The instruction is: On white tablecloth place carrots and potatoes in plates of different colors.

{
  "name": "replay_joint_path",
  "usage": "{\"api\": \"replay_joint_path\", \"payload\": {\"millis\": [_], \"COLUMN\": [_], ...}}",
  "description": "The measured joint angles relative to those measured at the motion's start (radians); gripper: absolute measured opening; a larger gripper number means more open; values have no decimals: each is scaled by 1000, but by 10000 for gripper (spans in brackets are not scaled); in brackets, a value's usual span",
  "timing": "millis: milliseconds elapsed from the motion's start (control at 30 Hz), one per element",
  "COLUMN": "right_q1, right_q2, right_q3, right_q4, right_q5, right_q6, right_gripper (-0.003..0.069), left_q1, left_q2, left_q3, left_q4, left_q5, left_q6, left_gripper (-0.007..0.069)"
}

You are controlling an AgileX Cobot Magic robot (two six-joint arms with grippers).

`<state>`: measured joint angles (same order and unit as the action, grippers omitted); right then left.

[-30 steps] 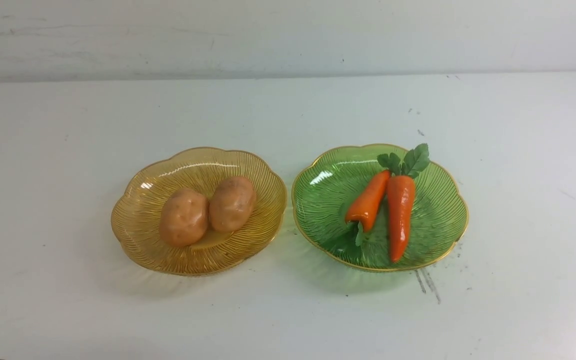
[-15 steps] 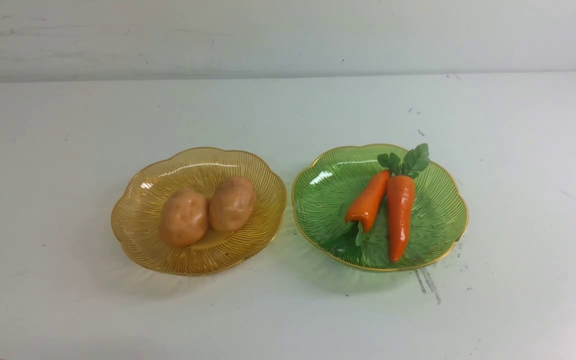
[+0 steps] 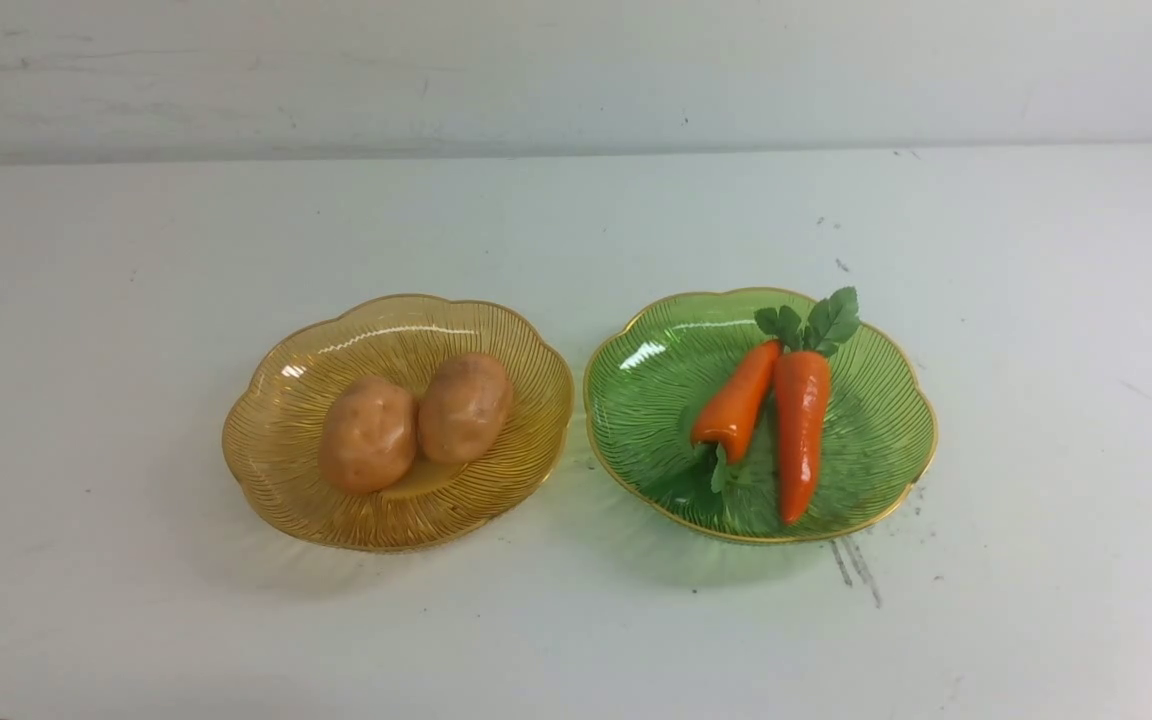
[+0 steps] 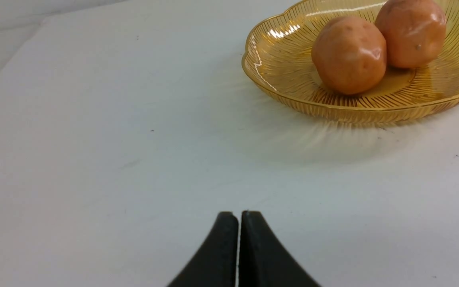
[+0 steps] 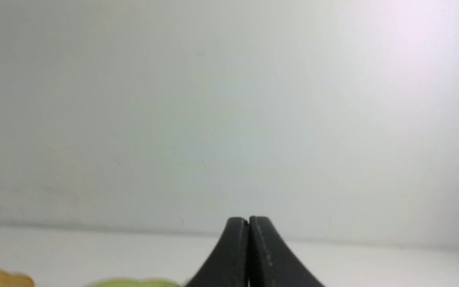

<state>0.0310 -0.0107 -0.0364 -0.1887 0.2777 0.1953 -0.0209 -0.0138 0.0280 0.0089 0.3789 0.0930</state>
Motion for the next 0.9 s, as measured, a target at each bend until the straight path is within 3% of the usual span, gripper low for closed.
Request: {"api": "replay_joint_path", "payload": {"millis": [167, 900], "right_q1": [-37, -45], "right_q2": [0, 0], "right_q3": [64, 64], "right_q4": [0, -1], "right_q5": [111, 115], "right_q6": [1, 1], "right_gripper": [-15, -15], "left_q1": [0, 0], "left_q2": [0, 0], "left_q3": [0, 0], "left_q4": [0, 0], "left_q5": [0, 0], "left_q6": [0, 0], "left_gripper": [-3, -3]}}
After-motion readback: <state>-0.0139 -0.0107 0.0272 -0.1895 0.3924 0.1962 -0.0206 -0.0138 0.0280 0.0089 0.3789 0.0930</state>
